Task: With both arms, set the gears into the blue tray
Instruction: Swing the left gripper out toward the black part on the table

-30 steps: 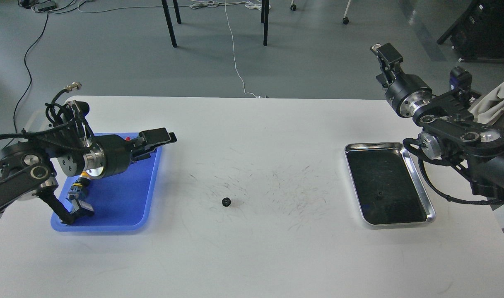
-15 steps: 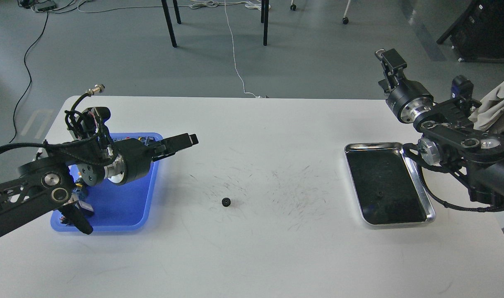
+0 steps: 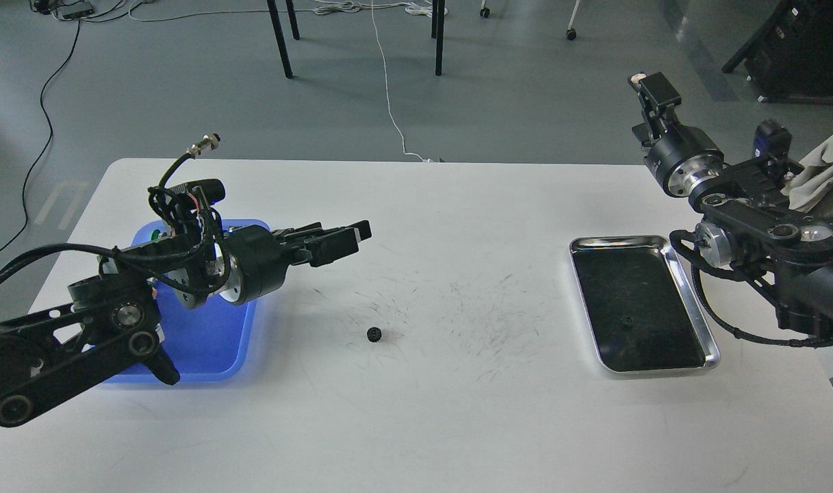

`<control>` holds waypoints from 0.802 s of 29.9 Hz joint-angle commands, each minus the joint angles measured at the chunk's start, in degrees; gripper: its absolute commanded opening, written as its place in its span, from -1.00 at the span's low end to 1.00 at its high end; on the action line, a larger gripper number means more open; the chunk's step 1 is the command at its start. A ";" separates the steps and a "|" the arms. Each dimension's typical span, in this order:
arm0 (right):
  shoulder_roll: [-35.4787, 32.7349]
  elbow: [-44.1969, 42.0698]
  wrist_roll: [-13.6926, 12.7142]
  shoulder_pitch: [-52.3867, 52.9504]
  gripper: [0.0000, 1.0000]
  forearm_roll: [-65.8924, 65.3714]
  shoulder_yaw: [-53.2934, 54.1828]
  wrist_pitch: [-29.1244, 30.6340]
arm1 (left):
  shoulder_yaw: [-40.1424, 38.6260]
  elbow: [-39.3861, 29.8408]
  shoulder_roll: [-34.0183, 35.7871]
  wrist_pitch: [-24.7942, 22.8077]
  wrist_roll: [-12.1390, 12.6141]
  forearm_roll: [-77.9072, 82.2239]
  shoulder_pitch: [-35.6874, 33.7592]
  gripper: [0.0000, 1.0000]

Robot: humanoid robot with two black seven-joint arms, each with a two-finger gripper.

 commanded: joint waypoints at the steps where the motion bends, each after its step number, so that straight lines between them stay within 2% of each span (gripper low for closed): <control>1: -0.17 -0.33 -0.04 -0.73 0.91 0.06 2.26 0.18 | 2.42 0.10 -1.54 -0.47 -1.49 6.02 0.10 0.97; 6: -0.43 -0.51 -0.04 -1.35 0.91 0.06 4.11 0.18 | 4.09 1.33 -3.56 -0.47 -7.37 11.30 0.19 0.97; 12: -0.70 -0.68 -0.04 -1.35 0.91 -0.03 4.29 0.35 | 7.09 2.29 -4.71 -0.20 -11.95 21.74 0.37 0.96; 16: -0.70 -0.68 -0.04 -1.26 0.91 -0.03 4.29 0.26 | 7.17 5.90 -6.72 -0.03 -14.94 28.34 0.45 0.96; 24: -0.61 -4.11 -0.04 -1.78 0.91 0.06 5.78 0.09 | 7.26 11.44 -8.84 1.02 -21.17 31.25 0.63 0.95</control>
